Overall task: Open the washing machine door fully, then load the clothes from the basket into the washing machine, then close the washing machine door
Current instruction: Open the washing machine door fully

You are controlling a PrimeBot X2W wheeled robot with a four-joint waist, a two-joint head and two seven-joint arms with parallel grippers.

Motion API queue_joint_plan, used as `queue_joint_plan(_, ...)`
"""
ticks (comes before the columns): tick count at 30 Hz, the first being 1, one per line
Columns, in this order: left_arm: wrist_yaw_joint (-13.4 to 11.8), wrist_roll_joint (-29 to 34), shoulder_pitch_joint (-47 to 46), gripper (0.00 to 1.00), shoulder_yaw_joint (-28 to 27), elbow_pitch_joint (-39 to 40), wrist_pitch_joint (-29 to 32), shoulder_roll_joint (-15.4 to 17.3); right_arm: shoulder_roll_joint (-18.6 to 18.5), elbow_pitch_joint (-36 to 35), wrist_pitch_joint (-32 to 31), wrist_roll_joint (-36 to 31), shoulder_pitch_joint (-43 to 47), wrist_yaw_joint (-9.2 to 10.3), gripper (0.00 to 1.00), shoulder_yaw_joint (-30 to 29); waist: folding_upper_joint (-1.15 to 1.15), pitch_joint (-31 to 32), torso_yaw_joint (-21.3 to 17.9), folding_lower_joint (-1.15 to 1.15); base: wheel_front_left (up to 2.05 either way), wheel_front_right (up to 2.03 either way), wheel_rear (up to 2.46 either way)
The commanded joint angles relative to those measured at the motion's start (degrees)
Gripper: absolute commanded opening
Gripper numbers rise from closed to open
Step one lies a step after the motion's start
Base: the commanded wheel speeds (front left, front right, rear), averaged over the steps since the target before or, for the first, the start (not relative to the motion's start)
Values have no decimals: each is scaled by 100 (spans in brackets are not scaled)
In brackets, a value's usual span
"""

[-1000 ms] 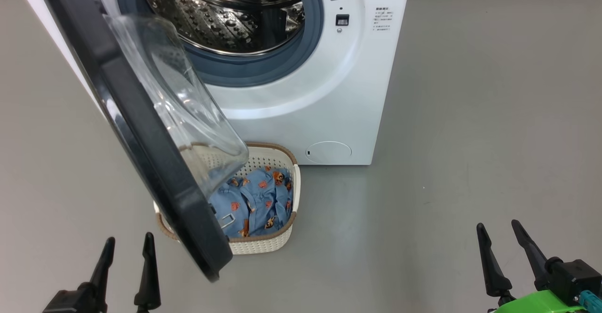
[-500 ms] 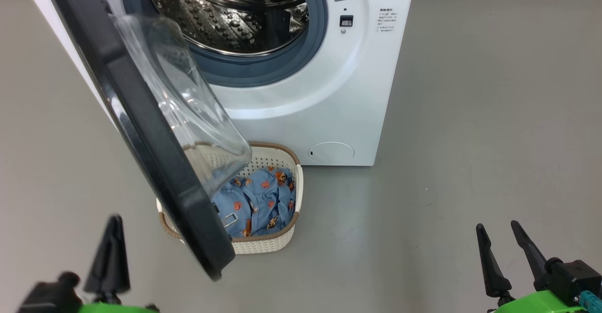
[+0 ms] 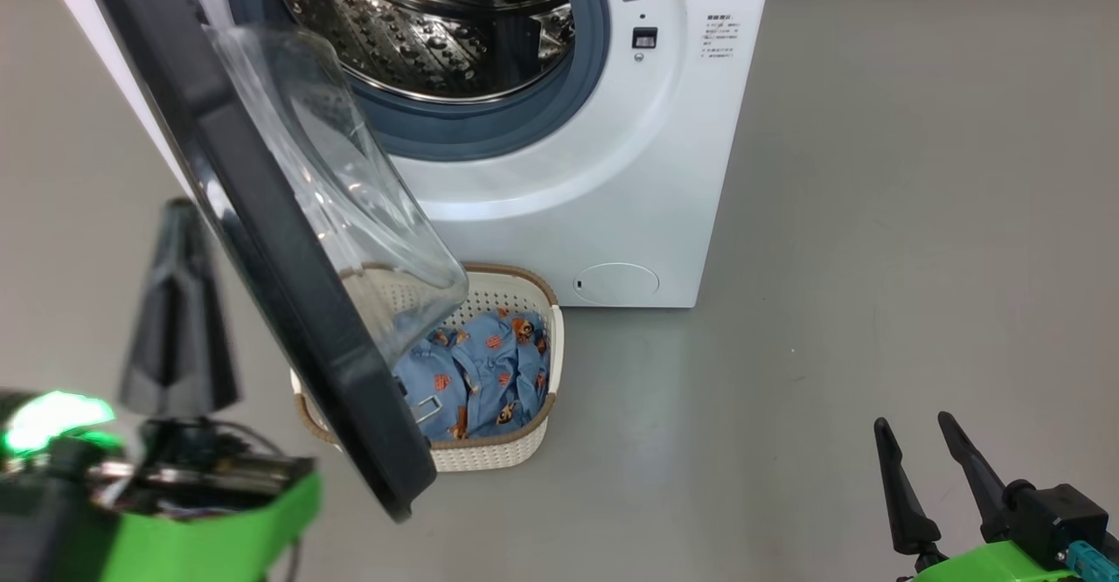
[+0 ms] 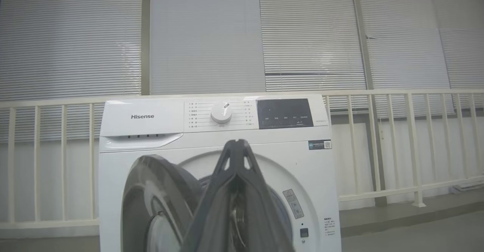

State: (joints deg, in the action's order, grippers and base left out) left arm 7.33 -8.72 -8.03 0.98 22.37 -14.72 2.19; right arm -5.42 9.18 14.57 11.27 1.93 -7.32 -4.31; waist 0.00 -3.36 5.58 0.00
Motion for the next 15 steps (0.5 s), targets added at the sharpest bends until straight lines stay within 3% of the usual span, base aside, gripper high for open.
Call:
queue_joint_plan(1,10,29,-251,0,-32,272,-28,69,-38,-140,43,62,-229,-17,100,155,0,-3,-5,0,0,0,0)
queue_joint_plan(15,14,-50,-387,0,2053,607,-14,278,-87,-203,43,307,-225,-17,100,440,0,-22,7,0,0,0,0)
